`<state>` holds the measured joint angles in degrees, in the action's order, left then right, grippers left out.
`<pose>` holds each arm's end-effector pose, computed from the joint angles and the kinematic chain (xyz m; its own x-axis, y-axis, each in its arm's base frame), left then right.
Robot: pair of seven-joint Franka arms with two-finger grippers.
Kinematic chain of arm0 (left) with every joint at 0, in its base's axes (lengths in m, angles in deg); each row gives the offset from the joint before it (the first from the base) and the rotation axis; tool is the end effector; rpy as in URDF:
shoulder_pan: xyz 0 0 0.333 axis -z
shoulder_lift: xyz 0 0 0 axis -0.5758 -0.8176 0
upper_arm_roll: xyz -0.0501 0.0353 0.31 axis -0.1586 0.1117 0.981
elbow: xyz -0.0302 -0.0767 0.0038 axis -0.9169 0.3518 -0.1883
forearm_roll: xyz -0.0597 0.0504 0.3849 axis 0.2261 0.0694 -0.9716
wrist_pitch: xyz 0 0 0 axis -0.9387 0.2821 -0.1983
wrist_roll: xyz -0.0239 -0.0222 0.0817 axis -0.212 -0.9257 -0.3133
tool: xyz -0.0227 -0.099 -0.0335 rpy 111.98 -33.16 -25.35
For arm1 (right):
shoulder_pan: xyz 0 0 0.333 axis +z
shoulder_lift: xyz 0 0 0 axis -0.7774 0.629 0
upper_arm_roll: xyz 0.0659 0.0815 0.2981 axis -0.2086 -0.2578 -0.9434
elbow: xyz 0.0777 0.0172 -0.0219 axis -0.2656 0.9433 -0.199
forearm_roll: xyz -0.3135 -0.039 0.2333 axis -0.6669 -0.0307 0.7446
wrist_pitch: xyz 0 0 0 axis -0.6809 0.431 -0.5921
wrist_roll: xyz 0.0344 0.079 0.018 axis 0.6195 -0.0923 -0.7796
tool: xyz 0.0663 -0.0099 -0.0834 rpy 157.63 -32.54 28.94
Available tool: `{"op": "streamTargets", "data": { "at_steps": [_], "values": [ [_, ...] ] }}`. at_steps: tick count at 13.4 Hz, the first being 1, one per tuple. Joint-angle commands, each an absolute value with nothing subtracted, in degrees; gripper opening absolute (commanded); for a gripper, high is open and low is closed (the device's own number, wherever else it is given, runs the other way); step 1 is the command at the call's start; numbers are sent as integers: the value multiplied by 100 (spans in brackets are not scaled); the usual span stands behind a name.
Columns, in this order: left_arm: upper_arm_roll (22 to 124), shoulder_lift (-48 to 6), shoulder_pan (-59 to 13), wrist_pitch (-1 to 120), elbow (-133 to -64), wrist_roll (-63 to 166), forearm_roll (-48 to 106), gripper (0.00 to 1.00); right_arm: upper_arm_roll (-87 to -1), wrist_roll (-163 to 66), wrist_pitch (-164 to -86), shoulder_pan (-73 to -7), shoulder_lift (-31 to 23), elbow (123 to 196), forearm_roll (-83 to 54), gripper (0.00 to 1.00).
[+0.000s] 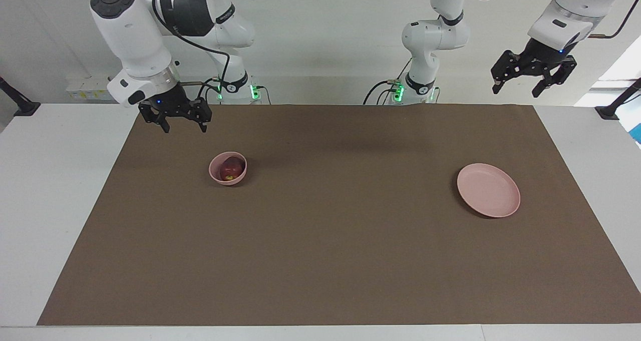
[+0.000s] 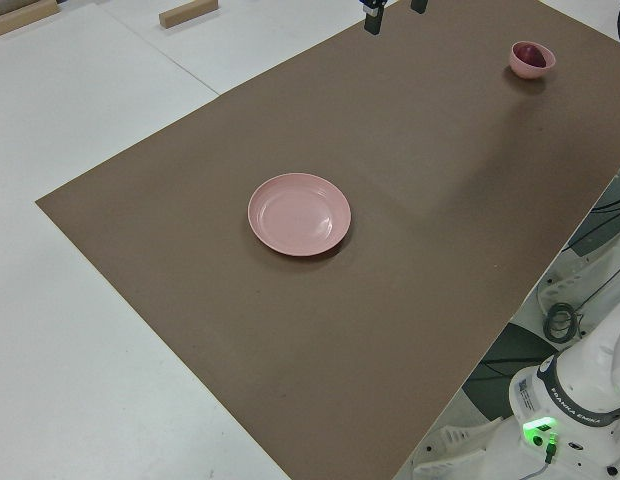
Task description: Move apple from plate to bowl
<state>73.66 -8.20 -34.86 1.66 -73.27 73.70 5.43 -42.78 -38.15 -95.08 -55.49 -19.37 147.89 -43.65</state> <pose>0.5190 -0.0280 0.6837 0.9855 -0.1691 -0.0119 -0.1688 -0.9854 0.0201 0.5481 0.0165 0.6072 0.9970 -0.0091 -0.0770 -0.0109 -0.9997 -0.0235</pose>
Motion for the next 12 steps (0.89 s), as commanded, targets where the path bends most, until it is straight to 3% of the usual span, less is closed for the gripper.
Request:
{"op": "streamTargets", "data": {
  "at_steps": [1, 12],
  "values": [
    [7381, -705, -3480, 212, -7432, 7383, 581, 100, -4304, -3788, -9011, -5630, -1849, 14311, -4374, 100],
    [7372, -679, -3498, 238, -7503, 7374, 589, 100, -4330, -3384, -9386, -5559, -1875, 14292, -4462, 100]
  ]
}}
